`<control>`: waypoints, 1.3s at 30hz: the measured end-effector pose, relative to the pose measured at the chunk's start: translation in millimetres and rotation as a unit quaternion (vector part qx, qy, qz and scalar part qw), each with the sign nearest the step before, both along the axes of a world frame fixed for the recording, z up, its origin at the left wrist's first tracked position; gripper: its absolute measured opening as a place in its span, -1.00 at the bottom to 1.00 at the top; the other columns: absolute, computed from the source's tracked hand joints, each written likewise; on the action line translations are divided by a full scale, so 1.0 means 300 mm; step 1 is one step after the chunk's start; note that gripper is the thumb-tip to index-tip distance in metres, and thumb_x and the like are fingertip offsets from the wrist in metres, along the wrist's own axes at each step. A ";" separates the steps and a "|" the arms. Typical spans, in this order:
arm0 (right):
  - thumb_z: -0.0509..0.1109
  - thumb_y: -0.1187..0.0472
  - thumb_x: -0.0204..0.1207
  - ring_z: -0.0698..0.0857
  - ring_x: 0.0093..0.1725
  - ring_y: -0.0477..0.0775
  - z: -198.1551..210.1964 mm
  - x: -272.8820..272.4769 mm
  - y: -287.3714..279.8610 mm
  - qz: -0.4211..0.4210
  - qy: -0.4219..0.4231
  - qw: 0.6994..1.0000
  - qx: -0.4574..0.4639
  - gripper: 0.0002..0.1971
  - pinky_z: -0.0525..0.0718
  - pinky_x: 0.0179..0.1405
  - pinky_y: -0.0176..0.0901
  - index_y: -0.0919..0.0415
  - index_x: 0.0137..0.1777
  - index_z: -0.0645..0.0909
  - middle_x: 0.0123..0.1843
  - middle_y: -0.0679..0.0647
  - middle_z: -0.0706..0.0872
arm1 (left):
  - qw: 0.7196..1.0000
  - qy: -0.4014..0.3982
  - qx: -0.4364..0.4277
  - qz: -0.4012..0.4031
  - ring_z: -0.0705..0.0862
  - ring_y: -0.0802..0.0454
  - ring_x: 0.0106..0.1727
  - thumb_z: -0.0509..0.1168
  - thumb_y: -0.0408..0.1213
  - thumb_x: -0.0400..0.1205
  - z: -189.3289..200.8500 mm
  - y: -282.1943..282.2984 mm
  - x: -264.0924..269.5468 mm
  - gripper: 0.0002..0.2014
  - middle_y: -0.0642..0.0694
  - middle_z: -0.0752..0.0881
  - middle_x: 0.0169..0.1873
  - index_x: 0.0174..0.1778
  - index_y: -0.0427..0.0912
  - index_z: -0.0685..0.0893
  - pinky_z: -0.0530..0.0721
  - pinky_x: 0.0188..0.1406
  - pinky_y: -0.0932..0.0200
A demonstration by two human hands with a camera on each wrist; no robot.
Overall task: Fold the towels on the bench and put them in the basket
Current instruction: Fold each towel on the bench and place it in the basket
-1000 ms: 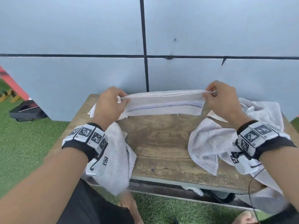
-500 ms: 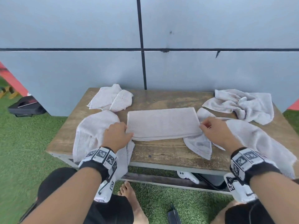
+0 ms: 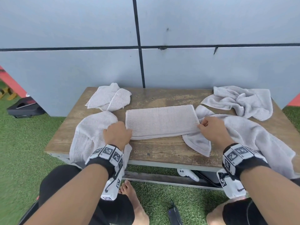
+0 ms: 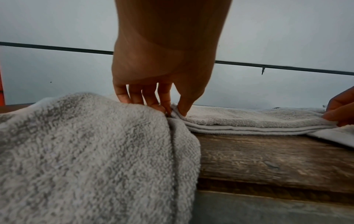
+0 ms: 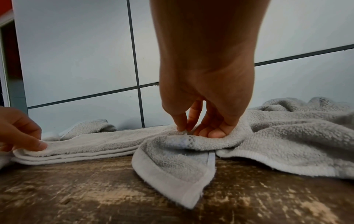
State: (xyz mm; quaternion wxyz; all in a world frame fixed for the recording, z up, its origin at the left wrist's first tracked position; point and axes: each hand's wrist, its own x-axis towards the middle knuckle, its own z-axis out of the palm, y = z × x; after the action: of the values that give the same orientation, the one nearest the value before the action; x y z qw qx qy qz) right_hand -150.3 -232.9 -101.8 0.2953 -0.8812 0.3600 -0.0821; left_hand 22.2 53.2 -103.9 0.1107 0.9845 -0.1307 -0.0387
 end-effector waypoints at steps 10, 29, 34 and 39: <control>0.36 0.31 0.52 0.39 -0.49 0.07 0.082 -0.024 -0.023 0.013 -0.010 1.000 0.012 -0.62 0.41 -0.48 -0.14 0.18 -0.46 0.29 -0.51 0.11 0.42 | 0.995 0.015 -0.100 0.020 0.72 -0.16 -0.32 0.34 -0.10 0.52 0.063 0.047 -0.004 -0.72 -0.11 0.71 -0.45 -0.43 -0.20 0.61 0.75 -0.12 -0.03; 0.27 0.17 0.62 0.50 0.29 0.21 0.015 0.117 0.123 0.140 -0.004 0.973 -0.182 -0.70 0.53 0.26 0.12 0.21 0.32 0.52 0.29 0.15 0.56 | 0.973 -0.080 -0.100 -0.190 0.51 -0.07 0.29 0.27 -0.19 0.68 -0.030 -0.153 -0.032 -0.70 -0.11 0.53 0.29 0.32 -0.14 0.55 0.48 0.30 0.01; 0.10 0.11 0.73 0.28 0.66 0.15 -0.055 0.288 0.229 0.227 0.062 0.959 -0.156 -0.50 0.29 0.62 0.11 0.19 0.65 0.26 0.69 0.13 0.30 | 0.968 -0.029 -0.078 -0.239 0.13 -0.09 0.75 0.02 -0.17 0.81 -0.111 -0.324 -0.033 -0.53 -0.09 0.22 0.73 0.66 -0.15 0.33 0.19 0.69 -0.12; -0.24 -0.08 0.79 -0.29 0.77 0.01 -0.163 0.314 0.211 0.239 0.139 0.951 -0.140 -0.41 -0.24 0.75 0.16 -0.04 0.79 -0.24 0.81 -0.05 -0.27 | 0.972 -0.032 -0.014 -0.234 -0.16 0.01 0.79 -0.24 -0.02 0.84 -0.194 -0.330 -0.031 -0.44 0.06 -0.10 0.78 0.80 -0.01 -0.07 -0.18 0.76 -0.14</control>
State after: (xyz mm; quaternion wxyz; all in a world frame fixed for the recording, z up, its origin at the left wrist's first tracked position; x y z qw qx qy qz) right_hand -56.2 -169.7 -150.7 0.1268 -0.9766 0.1615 0.0647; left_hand 13.0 -45.7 -162.0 0.1080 0.9257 -0.3613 -0.0305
